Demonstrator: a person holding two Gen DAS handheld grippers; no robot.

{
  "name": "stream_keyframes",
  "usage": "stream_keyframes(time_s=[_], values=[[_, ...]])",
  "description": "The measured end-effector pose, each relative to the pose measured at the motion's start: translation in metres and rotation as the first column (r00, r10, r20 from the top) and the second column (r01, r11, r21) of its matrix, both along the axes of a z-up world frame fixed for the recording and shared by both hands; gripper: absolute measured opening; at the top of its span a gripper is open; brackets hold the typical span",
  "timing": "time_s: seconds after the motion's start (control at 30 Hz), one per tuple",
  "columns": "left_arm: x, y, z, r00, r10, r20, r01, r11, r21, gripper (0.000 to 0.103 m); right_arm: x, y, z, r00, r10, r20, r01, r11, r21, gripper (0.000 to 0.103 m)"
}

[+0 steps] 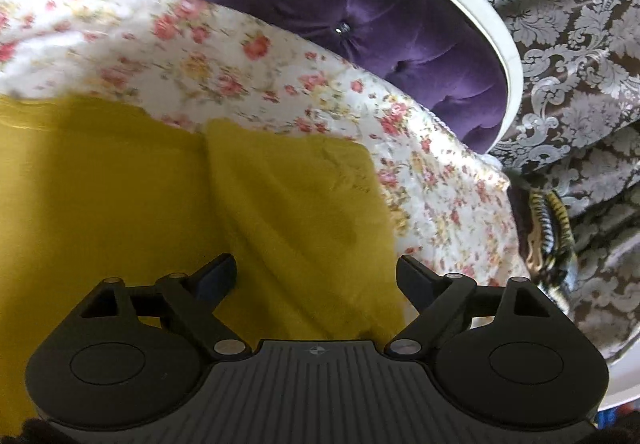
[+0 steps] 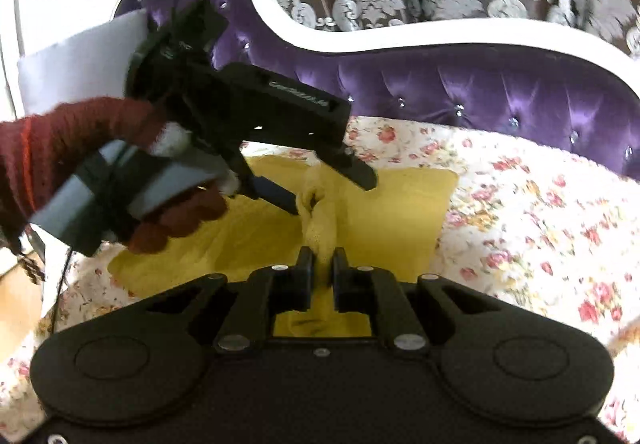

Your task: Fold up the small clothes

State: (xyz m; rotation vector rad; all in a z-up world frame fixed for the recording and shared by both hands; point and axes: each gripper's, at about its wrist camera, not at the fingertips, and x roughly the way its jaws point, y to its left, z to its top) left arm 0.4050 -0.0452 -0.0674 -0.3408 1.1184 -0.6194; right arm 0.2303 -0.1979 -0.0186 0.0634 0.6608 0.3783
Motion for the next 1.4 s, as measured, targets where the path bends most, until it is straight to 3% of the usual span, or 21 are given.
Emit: stream_keyframes(time_s=[0.1, 0.17, 0.2, 0.23, 0.27, 0.33, 0.5, 0.67, 0.77, 0.9, 1.07, 1.17, 1.23, 1.3, 1.4], values=[[0.009, -0.016, -0.003, 1.0, -0.005, 0.012, 0.006, 1.0, -0.015, 0.086, -0.004, -0.004, -0.002, 1.0, 0.001, -0.007, -0.001, 1.0, 0.014, 0.015], [0.013, -0.024, -0.003, 1.0, -0.007, 0.028, 0.007, 1.0, -0.002, 0.077, 0.0, -0.004, -0.005, 1.0, 0.005, -0.01, -0.005, 1.0, 0.018, 0.015], [0.014, -0.026, -0.003, 0.999, 0.001, 0.032, -0.002, 1.0, 0.016, 0.049, 0.0, -0.004, -0.005, 1.0, 0.003, -0.01, -0.003, 1.0, 0.018, 0.015], [0.015, -0.027, -0.002, 0.999, 0.014, 0.037, -0.015, 0.999, 0.046, 0.015, -0.002, -0.004, -0.005, 1.0, 0.0, -0.007, 0.0, 1.0, 0.016, 0.015], [0.015, -0.028, -0.001, 0.999, 0.017, 0.052, -0.02, 0.998, 0.067, 0.012, -0.007, -0.004, -0.005, 1.0, -0.005, 0.0, 0.005, 1.0, 0.011, 0.015], [0.013, -0.026, 0.006, 0.997, -0.001, 0.076, -0.002, 0.999, 0.047, 0.012, -0.006, -0.004, -0.003, 1.0, -0.01, 0.009, 0.01, 1.0, 0.008, 0.015], [0.001, -0.018, 0.046, 0.983, -0.051, 0.174, 0.038, 0.996, 0.079, 0.012, -0.017, 0.005, 0.016, 0.998, -0.005, 0.059, 0.004, 1.0, 0.026, 0.015], [-0.009, 0.016, 0.088, 0.959, -0.094, 0.269, 0.062, 0.99, 0.127, 0.012, -0.019, 0.042, 0.041, 0.991, 0.076, 0.112, -0.082, 0.995, 0.049, 0.015], [-0.013, 0.046, 0.095, 0.953, -0.093, 0.288, 0.048, 0.986, 0.162, 0.012, -0.014, 0.075, 0.041, 0.983, 0.141, 0.117, -0.148, 0.988, 0.05, 0.015], [-0.012, 0.089, 0.078, 0.96, -0.056, 0.275, -0.003, 0.978, 0.21, 0.012, -0.001, 0.12, 0.023, 0.972, 0.223, 0.078, -0.227, 0.973, 0.047, 0.015], [-0.006, 0.128, 0.036, 0.976, 0.005, 0.217, -0.054, 0.974, 0.219, 0.012, 0.011, 0.164, -0.009, 0.956, 0.293, 0.004, -0.293, 0.956, 0.003, 0.015], [-0.001, 0.137, 0.016, 0.98, 0.018, 0.196, -0.059, 0.977, 0.204, 0.014, 0.014, 0.175, -0.023, 0.952, 0.303, -0.036, -0.304, 0.952, -0.023, 0.016], [0.0, 0.142, 0.007, 0.98, 0.041, 0.195, -0.077, 0.98, 0.182, 0.021, 0.013, 0.179, -0.031, 0.949, 0.308, -0.064, -0.311, 0.95, -0.03, 0.019], [0.0, 0.148, 0.003, 0.977, 0.042, 0.209, -0.077, 0.984, 0.16, 0.024, 0.011, 0.18, -0.033, 0.947, 0.313, -0.075, -0.316, 0.948, -0.027, 0.026], [-0.002, 0.156, 0.001, 0.974, 0.043, 0.223, -0.077, 0.986, 0.145, 0.027, 0.003, 0.176, -0.032, 0.936, 0.345, -0.077, -0.347, 0.937, -0.025, 0.027]])
